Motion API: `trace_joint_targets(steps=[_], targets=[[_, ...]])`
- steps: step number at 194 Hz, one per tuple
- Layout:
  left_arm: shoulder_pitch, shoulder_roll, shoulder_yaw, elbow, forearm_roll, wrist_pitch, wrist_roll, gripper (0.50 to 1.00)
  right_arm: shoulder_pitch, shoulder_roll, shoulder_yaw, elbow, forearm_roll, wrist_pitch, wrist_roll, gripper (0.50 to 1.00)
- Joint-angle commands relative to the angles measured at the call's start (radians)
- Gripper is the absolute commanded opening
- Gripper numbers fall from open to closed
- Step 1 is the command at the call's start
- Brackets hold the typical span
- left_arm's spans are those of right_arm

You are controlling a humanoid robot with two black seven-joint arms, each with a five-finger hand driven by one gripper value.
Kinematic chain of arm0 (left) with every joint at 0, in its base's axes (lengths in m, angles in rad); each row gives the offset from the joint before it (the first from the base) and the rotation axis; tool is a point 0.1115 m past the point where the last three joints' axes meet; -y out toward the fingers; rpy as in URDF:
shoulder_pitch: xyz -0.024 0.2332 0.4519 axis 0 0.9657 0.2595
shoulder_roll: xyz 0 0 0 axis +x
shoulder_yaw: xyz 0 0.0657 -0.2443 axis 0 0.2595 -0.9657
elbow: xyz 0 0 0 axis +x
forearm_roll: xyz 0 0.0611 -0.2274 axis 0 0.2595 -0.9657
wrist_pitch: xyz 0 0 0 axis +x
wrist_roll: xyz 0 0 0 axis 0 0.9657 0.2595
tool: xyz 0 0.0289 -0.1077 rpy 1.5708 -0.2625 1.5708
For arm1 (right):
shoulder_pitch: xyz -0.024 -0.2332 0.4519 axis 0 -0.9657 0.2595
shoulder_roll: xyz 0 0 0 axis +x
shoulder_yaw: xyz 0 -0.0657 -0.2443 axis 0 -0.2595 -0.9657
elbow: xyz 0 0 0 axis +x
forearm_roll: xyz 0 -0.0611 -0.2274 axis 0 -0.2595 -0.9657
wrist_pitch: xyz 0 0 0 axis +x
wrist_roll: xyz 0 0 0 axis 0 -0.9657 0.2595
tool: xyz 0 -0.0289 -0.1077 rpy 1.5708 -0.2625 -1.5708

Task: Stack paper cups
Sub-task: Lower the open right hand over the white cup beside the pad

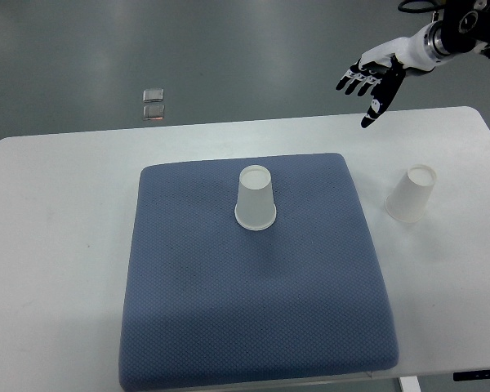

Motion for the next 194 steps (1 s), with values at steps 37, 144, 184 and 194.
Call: trace_joint_targets(steps=[37, 144, 184, 194], targets=[[0.000, 0.000, 0.001, -0.041, 0.001, 0.000, 0.000, 1.000, 0.327, -0.005, -0.295, 0.364, -0.105, 0.039, -0.006, 0.919], [0.000, 0.000, -0.002, -0.049, -0.001, 0.003, 0.000, 1.000, 0.531, -0.068, -0.313, 0.508, -0.112, 0.039, -0.011, 0.924], [0.000, 0.000, -0.002, -0.049, -0.001, 0.003, 0.000, 1.000, 0.343, -0.026, -0.319, 0.391, -0.114, -0.061, -0.046, 0.924], [0.000, 0.000, -0.002, -0.049, -0.001, 0.003, 0.000, 1.000, 0.287, -0.018, -0.321, 0.361, -0.116, -0.101, -0.046, 0.924]])
